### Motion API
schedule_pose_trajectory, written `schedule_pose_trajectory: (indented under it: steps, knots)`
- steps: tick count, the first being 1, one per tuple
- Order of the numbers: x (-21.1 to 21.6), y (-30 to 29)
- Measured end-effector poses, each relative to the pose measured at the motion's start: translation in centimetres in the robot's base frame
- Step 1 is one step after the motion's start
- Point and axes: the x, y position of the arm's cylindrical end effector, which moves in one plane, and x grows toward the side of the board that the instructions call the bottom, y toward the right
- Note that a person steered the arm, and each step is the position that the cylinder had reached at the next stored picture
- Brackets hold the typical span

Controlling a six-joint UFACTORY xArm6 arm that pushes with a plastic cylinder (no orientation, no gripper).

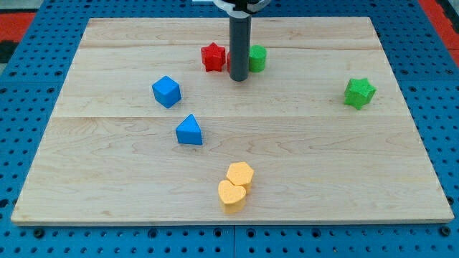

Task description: Nudge red circle and green circle down a bit

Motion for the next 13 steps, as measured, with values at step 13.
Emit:
schedule_pose_trajectory:
  steps: [13]
  knots:
    - [-10.2, 3.5]
